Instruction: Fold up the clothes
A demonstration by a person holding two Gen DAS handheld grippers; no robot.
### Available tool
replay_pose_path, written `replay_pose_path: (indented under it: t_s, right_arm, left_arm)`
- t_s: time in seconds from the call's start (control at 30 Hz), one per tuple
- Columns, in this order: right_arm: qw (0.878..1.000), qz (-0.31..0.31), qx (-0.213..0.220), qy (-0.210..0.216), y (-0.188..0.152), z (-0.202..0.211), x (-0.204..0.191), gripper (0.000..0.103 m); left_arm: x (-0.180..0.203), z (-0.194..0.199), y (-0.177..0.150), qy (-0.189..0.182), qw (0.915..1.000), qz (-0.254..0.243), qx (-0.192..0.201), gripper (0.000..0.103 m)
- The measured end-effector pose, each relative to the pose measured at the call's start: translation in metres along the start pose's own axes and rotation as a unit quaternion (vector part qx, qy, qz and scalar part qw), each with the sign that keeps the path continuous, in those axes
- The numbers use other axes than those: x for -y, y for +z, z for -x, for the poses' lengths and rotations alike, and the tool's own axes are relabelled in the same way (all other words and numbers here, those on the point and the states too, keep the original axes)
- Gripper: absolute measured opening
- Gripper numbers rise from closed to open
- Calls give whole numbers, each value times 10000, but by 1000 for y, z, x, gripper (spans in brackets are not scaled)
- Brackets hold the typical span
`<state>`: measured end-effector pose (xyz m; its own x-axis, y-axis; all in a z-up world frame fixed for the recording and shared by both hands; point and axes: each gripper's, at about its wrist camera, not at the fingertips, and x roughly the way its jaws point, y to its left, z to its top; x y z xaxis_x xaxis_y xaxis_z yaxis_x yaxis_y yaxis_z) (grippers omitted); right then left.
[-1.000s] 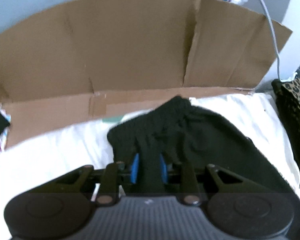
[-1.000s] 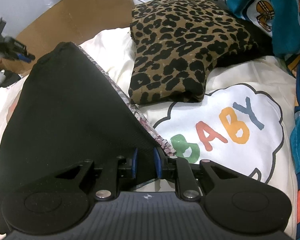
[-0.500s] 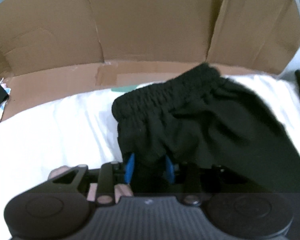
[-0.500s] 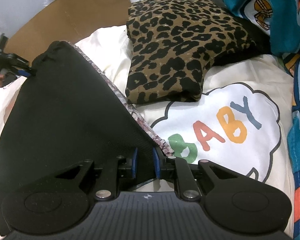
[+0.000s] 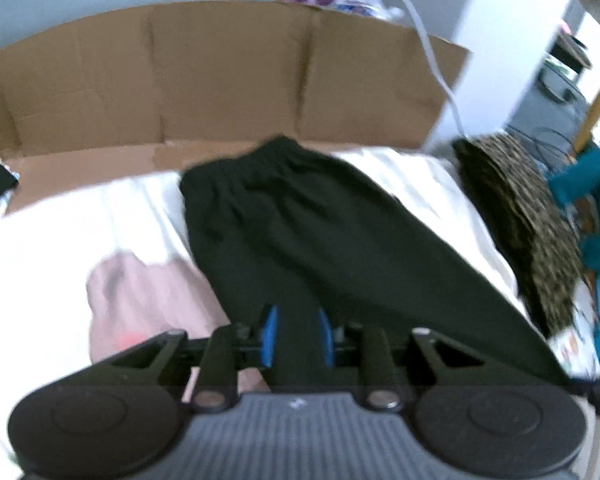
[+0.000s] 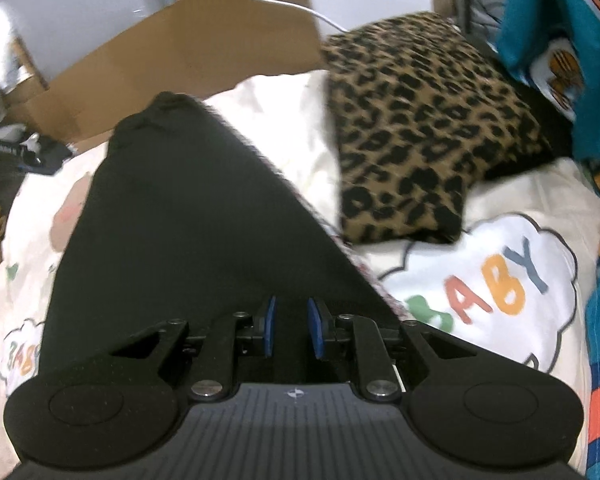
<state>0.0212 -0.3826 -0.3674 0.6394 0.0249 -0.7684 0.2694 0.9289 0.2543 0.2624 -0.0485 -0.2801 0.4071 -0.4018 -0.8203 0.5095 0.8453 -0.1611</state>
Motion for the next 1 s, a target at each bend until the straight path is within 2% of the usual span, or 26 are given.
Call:
replay_pose_path:
  t_s: [0.07, 0.2, 0.3, 0.4, 0.5, 0.53, 0.6, 0.63, 0.8, 1.0]
  right_arm:
    - [9999, 129, -7, 50, 3, 4, -7, 24]
    - [9996, 236, -25, 118, 4, 7, -15, 24]
    - [9996, 245, -84, 66, 2, 1, -15, 24]
    - [9997, 176, -173, -37, -2, -8, -10, 24]
    - [9995, 166, -259, -95, -6, -15, -6, 24]
    - [9994, 166, -287, -110, -7, -17, -6, 24]
    - [9991, 188, -360, -158, -11, -21, -5, 24]
    - [9988, 205, -392, -194, -12, -22, -5, 24]
    - [9969, 292, -587, -432, -17, -25, -6, 24]
    - [9976, 275, -589, -259, -13, -18, -17, 24]
  left_arm:
    - [7, 1, -19, -101, 9999, 55, 7, 24]
    - [15, -2, -50, -153, 9998, -155, 6, 24]
    - [13, 0, -66, -288, 9996, 47, -24, 24]
    - [18, -11, -78, -281, 9994, -41, -195, 23]
    - [28, -26, -86, -499, 9979, -62, -402, 22]
    - [32, -31, -89, -454, 9975, -114, -524, 22]
    - [46, -38, -100, -204, 9958, -542, -715, 22]
    - [49, -39, -106, -205, 9951, -581, -778, 22]
    - [49, -23, -121, -388, 9942, -440, -903, 22]
    - [49, -4, -147, -674, 9898, -200, -1236, 22]
